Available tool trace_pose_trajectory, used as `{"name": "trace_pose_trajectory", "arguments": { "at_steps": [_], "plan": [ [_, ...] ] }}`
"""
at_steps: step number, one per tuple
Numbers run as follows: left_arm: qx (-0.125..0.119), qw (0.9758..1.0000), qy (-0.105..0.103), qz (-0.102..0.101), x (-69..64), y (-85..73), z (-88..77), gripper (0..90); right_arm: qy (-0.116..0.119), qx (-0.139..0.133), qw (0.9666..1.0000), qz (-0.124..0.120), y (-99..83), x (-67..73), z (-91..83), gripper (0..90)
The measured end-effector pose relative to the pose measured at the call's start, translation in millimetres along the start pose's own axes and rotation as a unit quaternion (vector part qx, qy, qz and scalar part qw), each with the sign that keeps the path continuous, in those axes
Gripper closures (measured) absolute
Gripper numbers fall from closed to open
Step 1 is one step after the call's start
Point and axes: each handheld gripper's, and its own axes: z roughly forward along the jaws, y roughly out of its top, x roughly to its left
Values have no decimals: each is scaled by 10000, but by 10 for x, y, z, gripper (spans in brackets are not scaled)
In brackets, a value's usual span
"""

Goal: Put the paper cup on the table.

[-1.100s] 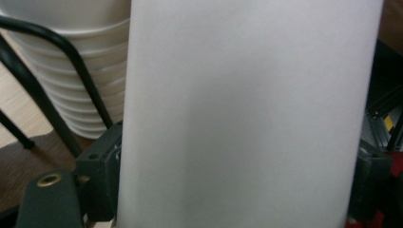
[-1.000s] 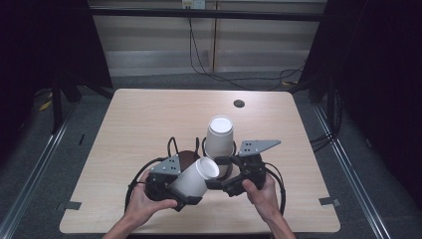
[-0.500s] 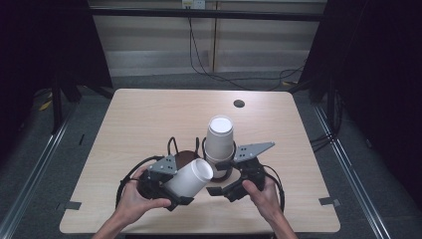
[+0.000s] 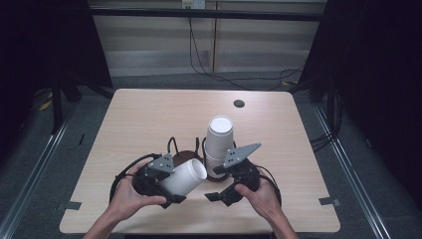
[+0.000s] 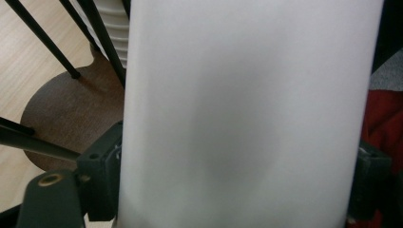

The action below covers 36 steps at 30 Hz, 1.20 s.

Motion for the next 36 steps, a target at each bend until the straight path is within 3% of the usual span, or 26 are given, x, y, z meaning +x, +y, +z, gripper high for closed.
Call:
{"name": "trace_pose_trajectory", "arguments": {
  "at_steps": [2, 4, 6, 9, 12, 14, 15, 16, 17, 20, 21, 22, 27, 29, 31, 33, 35, 36],
  "plan": [
    [38, 10000, -7, -16, -5, 4, 5, 167, -39, 47, 10000, 15, -2, 1, -3, 146],
    [196, 9998, -83, 25, -10, 27, 14, 168, -88, 148, 9998, -24, -9, 2, -15, 170],
    [505, 9986, -51, 113, -19, 71, 37, 165, -147, 253, 9995, -102, -2, -7, -20, 176],
    [662, 9976, -64, 206, -25, 129, 48, 165, -124, 345, 9992, -162, 12, -38, -13, 176],
    [944, 9947, -19, 404, -27, 247, 38, 165, -195, 471, 9984, -239, 42, -69, -13, 176],
    [939, 9946, -47, 443, -32, 272, 28, 165, -194, 486, 9983, -269, 46, -75, -10, 176],
    [1052, 9934, -71, 462, -71, 301, 35, 165, -190, 546, 9978, -326, 63, -79, -3, 175],
    [1052, 9934, -71, 462, -71, 301, 35, 165, -128, 567, 9978, -334, 67, -77, 4, 176],
    [1169, 9915, -14, 571, -124, 302, 74, 166, 28, 656, 9973, -335, 73, -75, 17, 175],
    [1250, 9906, -49, 559, -148, 278, 122, 167, 122, 720, 9965, -416, 72, -70, 46, 175],
    [1410, 9878, 10, 656, -148, 272, 148, 167, 101, 802, 9958, -430, 70, -69, 63, 175],
    [1473, 9871, -16, 627, -141, 261, 171, 168, 204, 876, 9951, -414, 68, -79, 103, 175],
    [1481, 9871, 137, 595, -114, 255, 169, 167, 330, 1165, 9918, -400, 93, -71, 174, 164],
    [1501, 9869, 87, 589, -118, 246, 160, 167, 188, 1222, 9911, -491, 112, -63, 188, 162],
    [1572, 9856, 64, 619, -135, 236, 181, 167, 423, 1273, 9899, -468, 120, -89, 199, 144],
    [1640, 9843, -5, 657, -157, 231, 216, 167, 413, 1303, 9897, -437, 119, -90, 209, 148],
    [1710, 9827, -37, 705, -177, 236, 241, 167, 546, 1374, 9882, -408, 108, -82, 241, 162],
    [1710, 9827, -60, 714, -189, 236, 246, 167, 594, 1398, 9872, -483, 99, -60, 263, 210]
  ]
}}
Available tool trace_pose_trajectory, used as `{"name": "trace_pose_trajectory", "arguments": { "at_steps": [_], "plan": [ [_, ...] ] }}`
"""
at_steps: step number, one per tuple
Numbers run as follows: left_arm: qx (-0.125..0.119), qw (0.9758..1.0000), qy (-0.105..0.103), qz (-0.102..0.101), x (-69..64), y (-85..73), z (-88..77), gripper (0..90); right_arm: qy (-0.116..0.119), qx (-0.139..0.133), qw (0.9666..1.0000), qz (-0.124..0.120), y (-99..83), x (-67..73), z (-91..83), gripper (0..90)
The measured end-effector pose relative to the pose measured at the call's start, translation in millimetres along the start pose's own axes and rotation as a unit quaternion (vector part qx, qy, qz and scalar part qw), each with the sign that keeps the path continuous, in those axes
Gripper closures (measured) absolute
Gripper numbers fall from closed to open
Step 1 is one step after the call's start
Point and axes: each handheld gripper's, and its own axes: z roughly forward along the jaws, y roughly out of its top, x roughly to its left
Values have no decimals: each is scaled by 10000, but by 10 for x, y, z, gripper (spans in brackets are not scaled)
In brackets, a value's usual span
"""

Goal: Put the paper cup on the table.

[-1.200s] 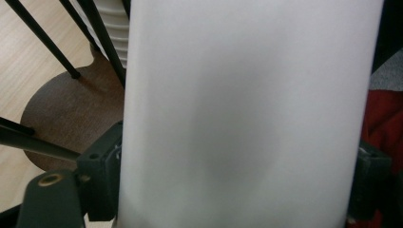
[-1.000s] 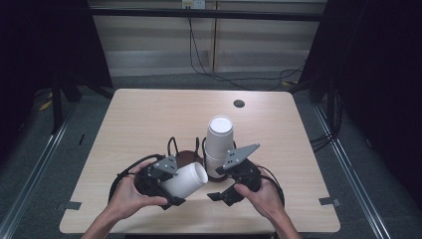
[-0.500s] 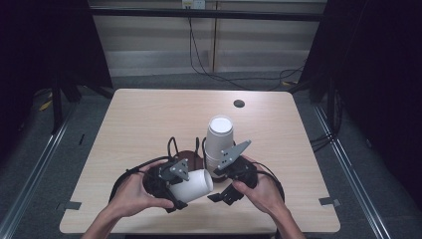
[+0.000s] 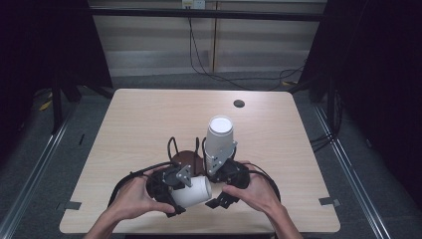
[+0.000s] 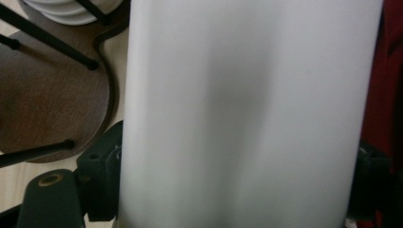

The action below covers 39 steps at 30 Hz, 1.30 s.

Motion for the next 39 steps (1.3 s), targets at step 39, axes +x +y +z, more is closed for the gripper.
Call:
{"name": "trace_pose_trajectory", "arguments": {
  "at_steps": [39],
  "plan": [
    [51, 9991, -282, 320, -64, 95, 163, 157, 478, 419, 9979, -82, 93, 43, 208, 252]
  ]
}}
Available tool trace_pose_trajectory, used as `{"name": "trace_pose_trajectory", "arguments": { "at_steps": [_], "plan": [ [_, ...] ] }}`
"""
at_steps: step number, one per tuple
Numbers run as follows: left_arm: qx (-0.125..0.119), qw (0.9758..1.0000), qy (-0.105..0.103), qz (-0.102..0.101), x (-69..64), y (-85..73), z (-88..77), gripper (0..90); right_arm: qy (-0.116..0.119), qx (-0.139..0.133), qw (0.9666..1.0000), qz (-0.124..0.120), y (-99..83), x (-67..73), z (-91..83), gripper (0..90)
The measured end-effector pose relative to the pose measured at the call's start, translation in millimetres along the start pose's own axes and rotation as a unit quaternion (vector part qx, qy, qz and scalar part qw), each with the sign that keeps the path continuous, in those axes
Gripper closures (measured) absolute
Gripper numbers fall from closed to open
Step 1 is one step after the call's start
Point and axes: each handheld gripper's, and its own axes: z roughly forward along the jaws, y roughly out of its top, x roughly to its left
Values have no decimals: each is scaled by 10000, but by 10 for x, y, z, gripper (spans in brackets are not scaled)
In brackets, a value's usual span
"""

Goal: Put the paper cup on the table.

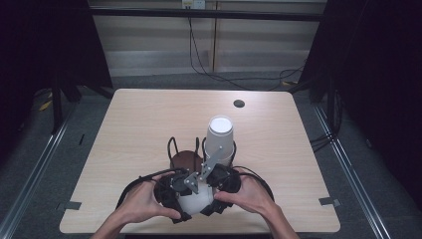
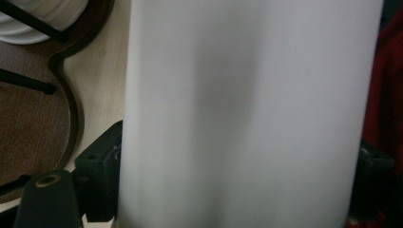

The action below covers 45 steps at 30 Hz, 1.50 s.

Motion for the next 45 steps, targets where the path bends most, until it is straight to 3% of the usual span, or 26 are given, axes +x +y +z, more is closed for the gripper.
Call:
{"name": "trace_pose_trajectory", "arguments": {
  "at_steps": [1, 5, 9, 11, 12, 15, 17, 22, 25, 32, 34, 35, 37, 41, 45],
  "plan": [
    [-74, 9999, 22, 91, 3, -10, -17, 152, 74, 25, 10000, -6, -9, -18, 0, 255],
    [-179, 9998, 38, 93, 1, -25, -31, 142, 79, 9, 10000, -1, -10, -20, -5, 256],
    [-399, 9992, -1, -71, -3, -40, -23, 132, 24, -73, 9999, -64, -11, -22, -18, 256],
    [-443, 9990, -19, -13, 15, -53, -26, 131, 22, -84, 9999, -51, -14, -24, -23, 256],
    [-573, 9983, -68, -100, 15, -69, -19, 131, 19, -77, 10000, -20, -15, -22, -26, 256],
    [-785, 9966, -253, 51, 58, -127, -10, 129, 80, -77, 9999, 28, -19, -31, -26, 256],
    [-838, 9961, -249, -79, 99, -154, 19, 121, 6, -87, 10000, 15, -19, -32, -18, 256],
    [-1072, 9941, -95, 122, 92, -179, -12, 125, -61, -90, 9999, 92, -27, -41, -27, 256],
    [-1248, 9920, 7, 167, 87, -189, -52, 117, -69, -155, 9998, 137, -40, -35, -64, 256],
    [-1470, 9889, -5, 204, 93, -207, -103, 120, -26, -281, 9995, 170, -55, -49, -93, 256],
    [-1572, 9874, -113, 118, 110, -220, -123, 123, -41, -260, 9995, 175, -54, -46, -88, 256],
    [-1725, 9848, -201, 56, 126, -238, -142, 132, -32, -225, 9996, 160, -49, -49, -69, 256],
    [-1762, 9842, -202, 14, 136, -249, -156, 133, -44, -220, 9996, 156, -48, -48, -66, 256],
    [-1998, 9796, -222, -61, 155, -284, -212, 132, -66, -303, 9993, 192, -48, -47, -94, 257],
    [-2104, 9773, -241, -98, 182, -298, -251, 135, -115, -348, 9991, 207, -68, -49, -117, 256]
  ]
}}
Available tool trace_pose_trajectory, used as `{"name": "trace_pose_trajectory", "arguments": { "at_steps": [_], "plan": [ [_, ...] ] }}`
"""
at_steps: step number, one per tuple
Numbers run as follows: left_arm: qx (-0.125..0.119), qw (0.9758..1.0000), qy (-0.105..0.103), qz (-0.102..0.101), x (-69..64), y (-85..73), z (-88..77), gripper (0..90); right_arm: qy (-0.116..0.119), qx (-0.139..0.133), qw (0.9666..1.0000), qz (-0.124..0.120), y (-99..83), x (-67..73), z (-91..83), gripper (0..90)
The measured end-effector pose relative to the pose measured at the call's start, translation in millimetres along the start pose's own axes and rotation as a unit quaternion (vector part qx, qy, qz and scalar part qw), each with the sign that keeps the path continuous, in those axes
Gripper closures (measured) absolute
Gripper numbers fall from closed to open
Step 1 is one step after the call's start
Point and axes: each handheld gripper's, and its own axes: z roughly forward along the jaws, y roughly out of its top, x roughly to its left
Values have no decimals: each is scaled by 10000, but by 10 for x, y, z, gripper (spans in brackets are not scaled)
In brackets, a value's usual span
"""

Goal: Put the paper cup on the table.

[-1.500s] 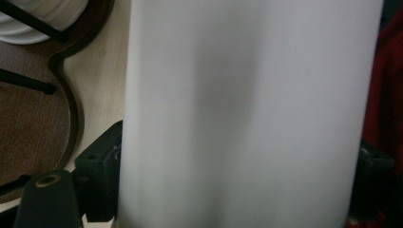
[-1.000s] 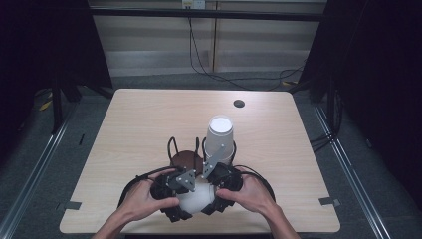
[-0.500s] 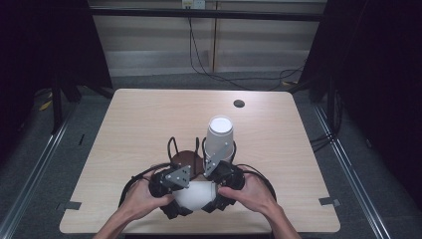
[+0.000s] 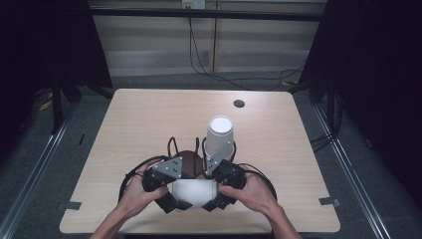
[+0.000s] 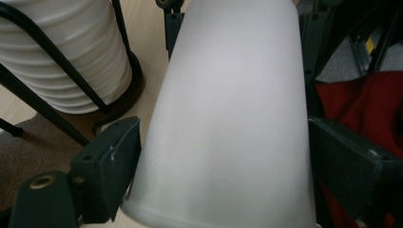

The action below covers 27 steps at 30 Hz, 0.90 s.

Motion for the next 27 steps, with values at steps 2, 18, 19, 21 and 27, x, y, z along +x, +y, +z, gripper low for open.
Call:
{"name": "trace_pose_trajectory", "arguments": {
  "at_steps": [2, 18, 19, 21, 27],
  "plan": [
    [-151, 9999, 56, -55, 24, -10, -43, 135, -29, 76, 10000, 34, -14, -8, 5, 257],
    [-903, 9941, 372, -473, 35, -103, -289, 154, -105, -88, 9997, 188, -112, -30, -81, 256],
    [-873, 9942, 391, -484, 31, -119, -291, 154, -136, -87, 9996, 219, -119, -30, -90, 256],
    [-866, 9941, 382, -537, 24, -152, -298, 155, -135, -109, 9996, 217, -136, -32, -102, 256],
    [-1120, 9897, 551, -697, 24, -273, -405, 156, -138, -412, 9987, 260, -222, -55, -171, 256]
  ]
}}
